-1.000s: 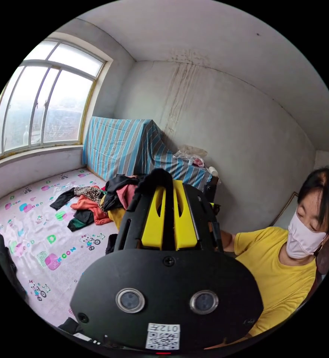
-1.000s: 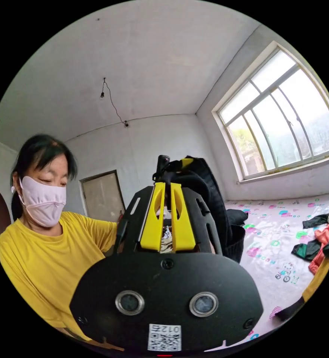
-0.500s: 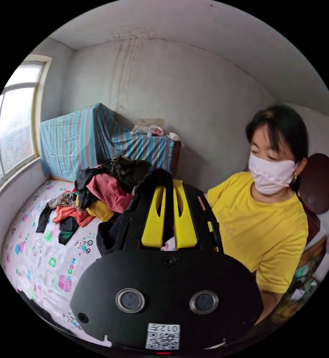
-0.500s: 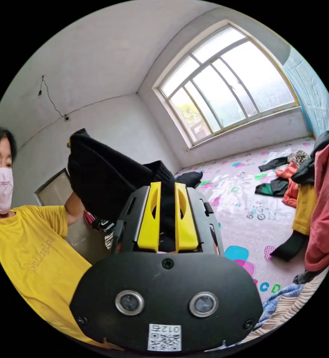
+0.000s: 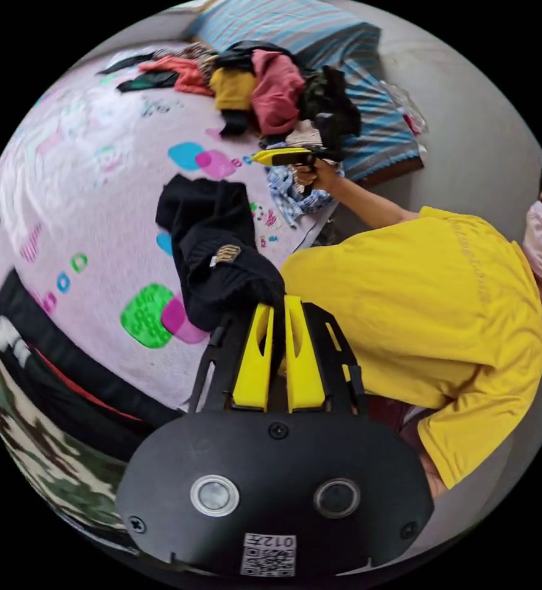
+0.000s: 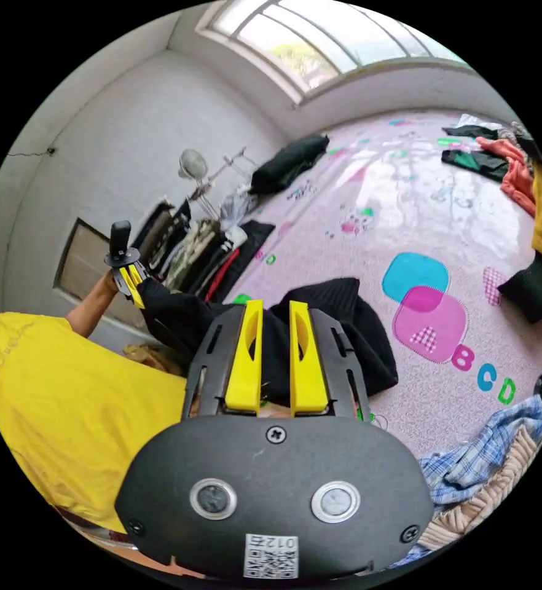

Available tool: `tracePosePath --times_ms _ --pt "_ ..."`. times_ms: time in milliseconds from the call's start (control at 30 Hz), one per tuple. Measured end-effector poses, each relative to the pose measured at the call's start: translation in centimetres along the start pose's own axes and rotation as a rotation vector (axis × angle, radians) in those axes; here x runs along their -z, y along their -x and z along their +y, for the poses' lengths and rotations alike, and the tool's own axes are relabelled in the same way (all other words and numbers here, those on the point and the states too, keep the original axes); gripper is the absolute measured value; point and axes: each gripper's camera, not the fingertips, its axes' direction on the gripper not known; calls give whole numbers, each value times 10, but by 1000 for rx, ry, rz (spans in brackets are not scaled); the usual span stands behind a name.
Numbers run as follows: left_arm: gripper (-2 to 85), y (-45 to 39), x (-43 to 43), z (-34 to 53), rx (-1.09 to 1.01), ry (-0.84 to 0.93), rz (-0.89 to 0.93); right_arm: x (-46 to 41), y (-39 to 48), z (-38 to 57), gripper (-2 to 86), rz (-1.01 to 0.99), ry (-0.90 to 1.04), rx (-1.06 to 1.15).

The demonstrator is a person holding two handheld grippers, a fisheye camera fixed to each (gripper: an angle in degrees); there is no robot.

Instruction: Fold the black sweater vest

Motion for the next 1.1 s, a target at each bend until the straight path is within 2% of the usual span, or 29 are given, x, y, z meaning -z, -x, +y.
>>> tracePosePath --times_ms 67,267,400,567,700,733,800,900,1100 --pt "52 7 -24 21 85 -30 0 -42 3 -9 78 14 143 34" --pt "51 -28 -39 70 187 -132 -59 -119 26 -45 96 16 375 211" --pt "50 -62 -45 85 211 -114 -151 -152 41 -68 110 22 461 302" --pt "50 -98 -60 92 187 -98 -187 -203 52 -104 119 -34 524 295" --pt "47 -121 -67 100 201 -102 -219 -243 68 -99 96 -138 739 340" --pt "46 -127 -67 105 210 -113 -227 -246 74 -92 56 -157 768 358" --pt "43 -134 -66 113 225 -145 -232 -240 79 -84 27 -140 745 369" --pt "37 -139 -62 124 249 -192 -230 -201 75 -81 13 -178 569 290" --pt "13 -160 -35 115 225 -204 -350 -63 71 -77 5 -239 89 194"
